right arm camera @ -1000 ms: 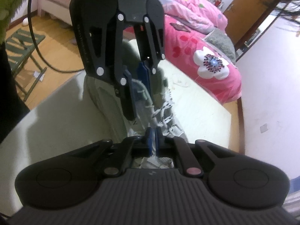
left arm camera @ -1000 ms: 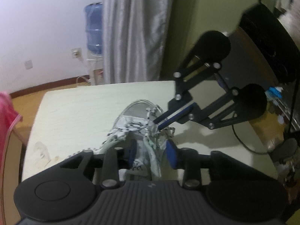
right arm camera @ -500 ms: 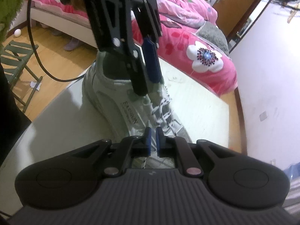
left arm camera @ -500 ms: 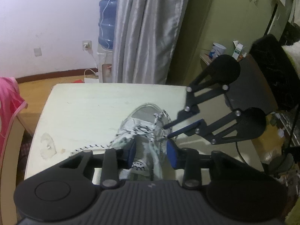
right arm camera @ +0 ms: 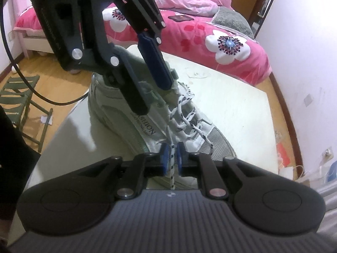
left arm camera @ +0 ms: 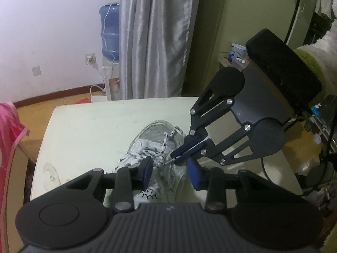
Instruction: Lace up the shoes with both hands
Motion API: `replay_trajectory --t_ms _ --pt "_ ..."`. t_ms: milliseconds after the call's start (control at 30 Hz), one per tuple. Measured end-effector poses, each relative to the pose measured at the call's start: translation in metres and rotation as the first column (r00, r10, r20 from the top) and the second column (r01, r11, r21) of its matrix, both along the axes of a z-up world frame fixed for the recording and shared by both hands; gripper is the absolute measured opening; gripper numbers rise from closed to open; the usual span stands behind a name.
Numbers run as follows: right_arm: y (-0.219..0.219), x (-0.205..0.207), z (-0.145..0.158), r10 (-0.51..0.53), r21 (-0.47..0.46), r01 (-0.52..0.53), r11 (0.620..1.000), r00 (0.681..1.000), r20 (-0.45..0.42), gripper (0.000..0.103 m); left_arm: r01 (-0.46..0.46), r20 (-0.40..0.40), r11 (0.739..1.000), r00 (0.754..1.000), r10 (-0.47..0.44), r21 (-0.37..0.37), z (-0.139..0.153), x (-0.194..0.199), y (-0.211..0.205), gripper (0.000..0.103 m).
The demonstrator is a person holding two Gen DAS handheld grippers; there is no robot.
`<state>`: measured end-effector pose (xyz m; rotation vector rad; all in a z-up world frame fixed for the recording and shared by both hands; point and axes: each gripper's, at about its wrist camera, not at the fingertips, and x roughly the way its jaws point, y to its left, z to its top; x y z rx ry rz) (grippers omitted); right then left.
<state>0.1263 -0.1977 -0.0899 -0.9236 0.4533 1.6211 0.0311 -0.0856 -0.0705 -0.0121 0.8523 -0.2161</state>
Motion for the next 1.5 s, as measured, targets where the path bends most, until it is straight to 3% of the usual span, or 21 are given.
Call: replay_trajectory --t_ms 333,633,867,1100,1167,1200,1333,1500 --pt "-0.02 -0.005 0.02 0.043 0.106 -0.045 0.993 0.999 0.026 0.002 0.025 -0.021 0.999 0.999 -0.025 -0.043 -0.006 0.013 0.002 0.035" --pt "-0.032 -0.007 0.025 0.112 0.129 -0.12 0.984 0.991 0.066 0.003 0.091 -0.024 0.995 0.995 -0.092 -0.033 -0.011 0.025 -0.004 0.01" --pt "-0.031 -0.004 0.023 0.129 0.126 -0.137 0.982 0.989 0.075 0.003 0.11 -0.028 0.993 0.993 -0.111 -0.049 -0.012 0.024 -0.003 0.003" --pt "-0.033 -0.004 0.023 0.159 0.123 -0.17 0.978 0.983 0.093 0.003 0.139 -0.038 0.99 0.989 -0.14 -0.037 -0.016 0.024 -0.006 0.004" --pt "-0.033 -0.004 0.024 0.168 0.119 -0.179 0.977 0.981 0.097 0.003 0.15 -0.048 0.988 0.987 -0.151 -0.027 -0.018 0.024 -0.006 0.02" --pt "-0.034 -0.004 0.024 0.172 0.117 -0.183 0.976 0.98 0.1 0.003 0.157 -0.05 0.987 0.986 -0.158 -0.019 -0.019 0.024 -0.007 0.022" --pt "-0.034 -0.004 0.025 0.184 0.111 -0.196 0.974 0.977 0.109 0.003 0.177 -0.041 0.984 0.983 -0.177 -0.009 -0.021 0.022 -0.009 0.021" --pt "-0.032 -0.005 0.024 0.198 0.106 -0.21 0.972 0.974 0.113 0.003 0.174 -0.035 0.985 0.984 -0.174 -0.019 -0.021 0.022 -0.006 0.013"
